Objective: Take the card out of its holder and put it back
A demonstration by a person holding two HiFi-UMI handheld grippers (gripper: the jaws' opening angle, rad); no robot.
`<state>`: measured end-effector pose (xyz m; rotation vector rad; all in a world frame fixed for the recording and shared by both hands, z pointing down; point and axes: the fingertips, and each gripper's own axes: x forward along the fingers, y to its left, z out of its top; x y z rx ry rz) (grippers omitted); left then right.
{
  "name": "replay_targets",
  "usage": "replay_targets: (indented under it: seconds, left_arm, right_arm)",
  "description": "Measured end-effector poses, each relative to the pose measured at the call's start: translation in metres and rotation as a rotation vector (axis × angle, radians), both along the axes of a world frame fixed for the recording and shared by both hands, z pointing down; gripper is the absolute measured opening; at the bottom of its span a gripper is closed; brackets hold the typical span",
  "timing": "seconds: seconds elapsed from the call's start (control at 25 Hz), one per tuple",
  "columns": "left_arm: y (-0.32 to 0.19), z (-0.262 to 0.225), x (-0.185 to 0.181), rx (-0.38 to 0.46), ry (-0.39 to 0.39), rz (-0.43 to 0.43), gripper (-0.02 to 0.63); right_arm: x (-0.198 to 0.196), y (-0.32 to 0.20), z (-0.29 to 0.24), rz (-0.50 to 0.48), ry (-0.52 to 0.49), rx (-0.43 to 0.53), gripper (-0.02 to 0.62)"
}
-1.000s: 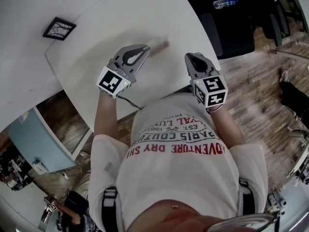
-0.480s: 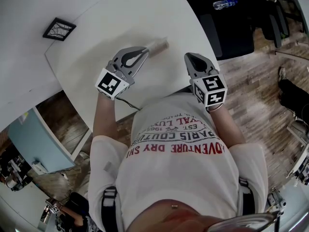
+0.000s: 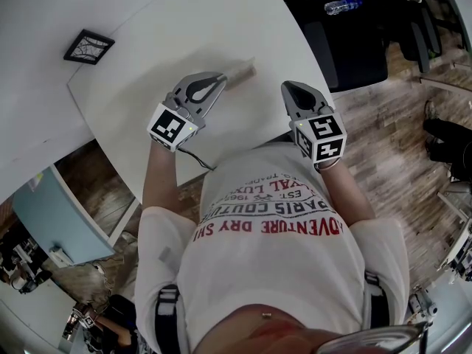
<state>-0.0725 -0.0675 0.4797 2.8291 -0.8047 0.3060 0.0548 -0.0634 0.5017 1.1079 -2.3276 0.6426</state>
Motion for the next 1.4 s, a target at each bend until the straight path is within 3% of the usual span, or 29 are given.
replay_targets:
  seconds: [0.84,1.4]
  left_arm:
    - [0.002,0.035,0.001,-0.066,-0.014,0.044,0.035]
    - [0.001,0.041,-0.001,-0.065,-0.039,0.054,0.037]
  right_arm:
    - [-0.002,0.001,0.005,-0.023,0.029,-0.016,0.026]
    - [-0.006,0.01,0.006,-0.011,0.026,-0.015,0.026]
